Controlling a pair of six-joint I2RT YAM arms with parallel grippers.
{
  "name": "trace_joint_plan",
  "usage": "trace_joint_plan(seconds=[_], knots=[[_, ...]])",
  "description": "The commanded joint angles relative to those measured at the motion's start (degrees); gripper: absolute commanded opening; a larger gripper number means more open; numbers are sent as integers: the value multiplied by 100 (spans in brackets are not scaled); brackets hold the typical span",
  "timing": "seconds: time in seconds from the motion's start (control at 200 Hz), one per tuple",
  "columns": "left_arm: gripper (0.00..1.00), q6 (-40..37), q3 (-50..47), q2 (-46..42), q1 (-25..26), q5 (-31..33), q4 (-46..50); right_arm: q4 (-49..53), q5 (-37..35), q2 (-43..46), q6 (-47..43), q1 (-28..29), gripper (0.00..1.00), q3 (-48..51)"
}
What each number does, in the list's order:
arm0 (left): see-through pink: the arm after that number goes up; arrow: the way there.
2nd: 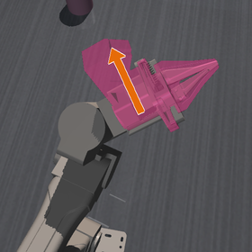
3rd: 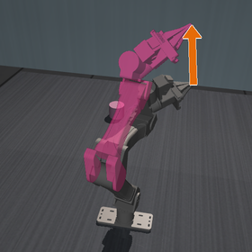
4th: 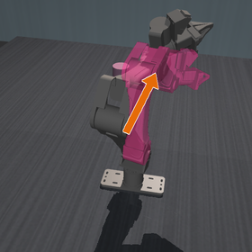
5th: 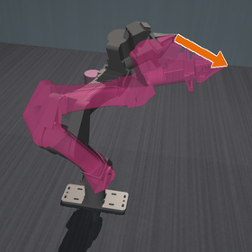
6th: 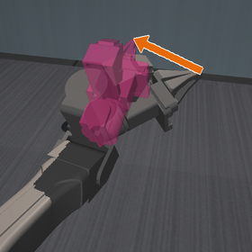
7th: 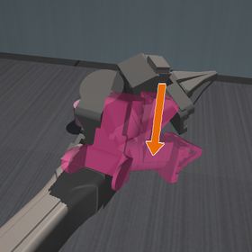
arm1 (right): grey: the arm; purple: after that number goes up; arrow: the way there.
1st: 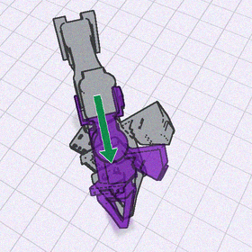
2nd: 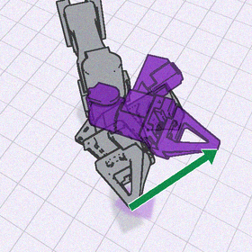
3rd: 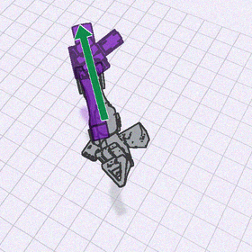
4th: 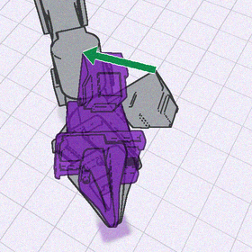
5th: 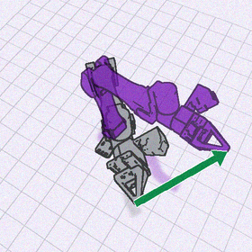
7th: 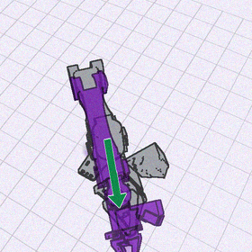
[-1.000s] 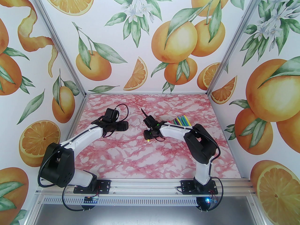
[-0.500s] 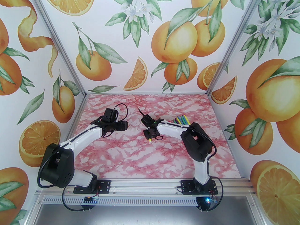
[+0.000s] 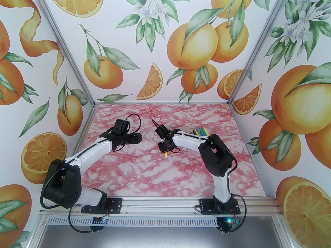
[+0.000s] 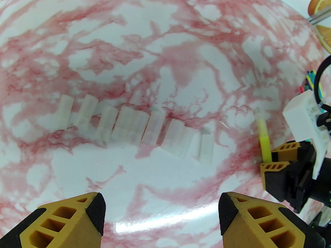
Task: Open the pen caps
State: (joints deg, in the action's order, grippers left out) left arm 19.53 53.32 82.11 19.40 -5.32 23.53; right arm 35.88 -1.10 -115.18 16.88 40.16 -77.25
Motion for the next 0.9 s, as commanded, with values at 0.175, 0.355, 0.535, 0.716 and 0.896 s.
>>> trace_joint_plan(seconds=[0.175, 0.355, 0.535, 0.716, 0.896], knots=[[76, 41, -18, -318, -69, -126, -149, -82, 1, -304, -123, -200, 23, 45], [76, 54, -76, -361, -68, -135, -148, -28, -56, -286, -184, -228, 19, 43], [76, 60, -84, -335, -68, -149, -147, 214, -317, -351, -315, -228, 19, -92], [76, 57, -76, -327, -66, -163, -168, 335, -443, -418, -405, -244, 17, -183], [76, 76, -100, -302, -72, -314, -231, 298, -357, -321, -401, -241, 11, -180]])
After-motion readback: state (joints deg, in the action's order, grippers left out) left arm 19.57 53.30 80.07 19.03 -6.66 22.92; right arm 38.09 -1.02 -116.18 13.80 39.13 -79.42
